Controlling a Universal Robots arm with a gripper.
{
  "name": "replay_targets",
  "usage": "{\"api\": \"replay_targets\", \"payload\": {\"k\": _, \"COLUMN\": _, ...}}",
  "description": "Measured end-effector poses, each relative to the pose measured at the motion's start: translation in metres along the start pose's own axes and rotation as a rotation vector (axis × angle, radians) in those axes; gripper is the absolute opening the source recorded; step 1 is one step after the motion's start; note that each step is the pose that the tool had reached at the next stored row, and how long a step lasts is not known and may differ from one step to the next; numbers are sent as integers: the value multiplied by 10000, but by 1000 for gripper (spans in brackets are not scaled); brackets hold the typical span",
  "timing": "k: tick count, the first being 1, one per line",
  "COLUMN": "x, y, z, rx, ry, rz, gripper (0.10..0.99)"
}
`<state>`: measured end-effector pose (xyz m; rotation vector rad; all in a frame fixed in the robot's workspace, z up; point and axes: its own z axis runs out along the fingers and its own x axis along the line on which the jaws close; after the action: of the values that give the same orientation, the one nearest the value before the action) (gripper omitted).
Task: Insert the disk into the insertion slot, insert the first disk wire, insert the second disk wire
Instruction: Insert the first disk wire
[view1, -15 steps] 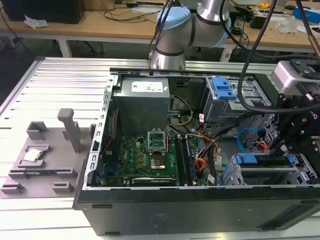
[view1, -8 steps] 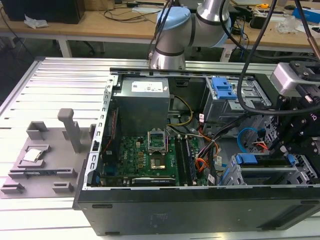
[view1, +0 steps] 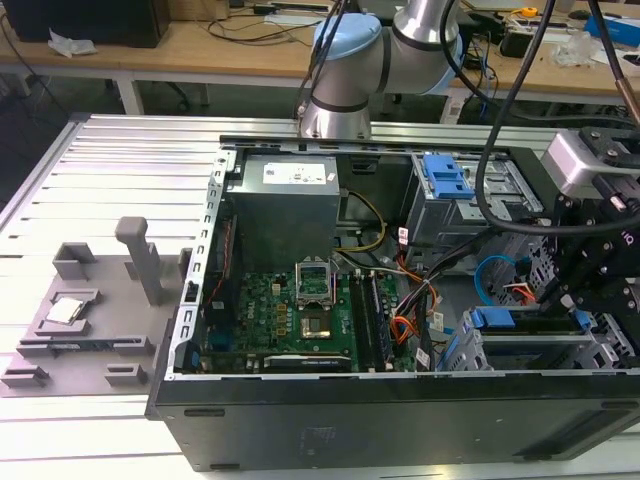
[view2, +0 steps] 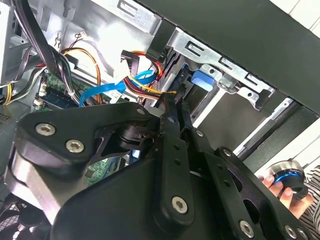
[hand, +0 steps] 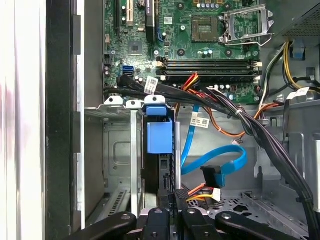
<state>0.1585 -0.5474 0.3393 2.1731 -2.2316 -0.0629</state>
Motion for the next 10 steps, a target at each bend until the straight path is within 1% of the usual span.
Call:
{"api": "replay_targets", "payload": {"k": 3, "x": 1, "y": -2, "z": 26, "rx": -1, "ry": 4, "rz": -2, "gripper": 161}}
{"api": "replay_targets", "payload": {"k": 6, "x": 0, "y": -2, "z": 31, "rx": -1, "ry": 2, "rz": -2, "gripper": 161}}
{"api": "replay_targets", "payload": {"k": 7, "x": 0, "y": -3, "z": 45, "rx": -3, "ry": -28, "rz": -3, "gripper": 173}}
{"api": "replay_targets", "payload": {"k": 8, "x": 0, "y": -3, "z": 48, "rx": -3, "ry": -29, "rz": -3, "gripper": 173}}
{"api": "replay_targets", "payload": {"k": 9, "x": 0, "y": -2, "z": 31, "rx": -1, "ry": 6, "rz": -2, "gripper": 231}}
{"api": "replay_targets", "payload": {"k": 10, "x": 1, "y": -2, "z": 35, "rx": -1, "ry": -2, "rz": -1, "gripper": 298}}
